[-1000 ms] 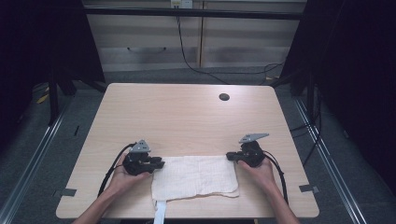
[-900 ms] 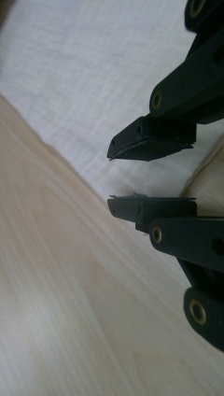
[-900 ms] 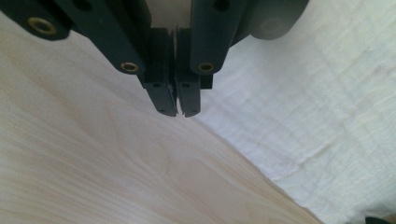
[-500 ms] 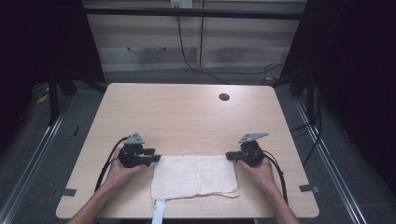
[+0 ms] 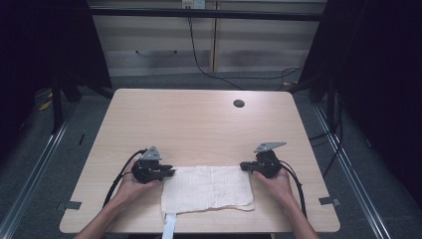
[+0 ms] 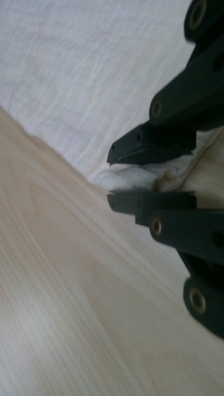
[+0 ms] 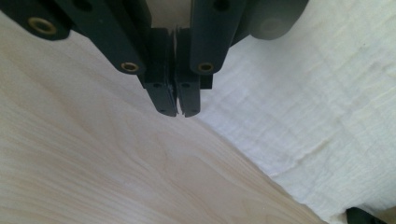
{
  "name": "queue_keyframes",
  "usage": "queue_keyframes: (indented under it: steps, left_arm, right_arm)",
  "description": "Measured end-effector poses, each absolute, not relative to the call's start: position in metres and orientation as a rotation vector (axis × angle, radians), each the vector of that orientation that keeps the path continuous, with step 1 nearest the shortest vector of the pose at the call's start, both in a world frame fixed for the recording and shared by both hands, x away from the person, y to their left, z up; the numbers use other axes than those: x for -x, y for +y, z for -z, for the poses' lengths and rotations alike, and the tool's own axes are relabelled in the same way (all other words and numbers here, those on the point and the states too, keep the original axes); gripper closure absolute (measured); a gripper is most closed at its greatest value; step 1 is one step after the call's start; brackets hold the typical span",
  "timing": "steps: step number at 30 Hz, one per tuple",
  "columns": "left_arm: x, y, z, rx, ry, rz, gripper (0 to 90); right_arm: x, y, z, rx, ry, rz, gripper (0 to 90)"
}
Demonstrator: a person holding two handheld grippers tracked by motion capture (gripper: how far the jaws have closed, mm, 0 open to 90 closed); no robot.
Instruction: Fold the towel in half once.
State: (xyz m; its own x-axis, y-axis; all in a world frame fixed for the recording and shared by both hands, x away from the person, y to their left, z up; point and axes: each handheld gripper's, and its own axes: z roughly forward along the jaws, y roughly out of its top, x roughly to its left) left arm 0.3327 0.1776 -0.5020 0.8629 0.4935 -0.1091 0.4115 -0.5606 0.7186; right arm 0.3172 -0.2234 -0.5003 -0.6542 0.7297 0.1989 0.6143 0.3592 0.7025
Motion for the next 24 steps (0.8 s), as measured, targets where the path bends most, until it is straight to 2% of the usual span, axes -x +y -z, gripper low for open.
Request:
queue_keyframes:
  steps: [5,24]
  left_arm:
    - [-0.333,0.178,0.502,-2.235,0.654,-0.106,83.8]
    - [-0.340,0.188,0.503,-2.207,0.720,-0.124,84.1]
  right_arm:
    - [-0.319,-0.221,0.496,-1.240,2.451,-1.222,87.9]
    - [-0.307,-0.213,0.471,-1.111,2.389,-1.397,88.3]
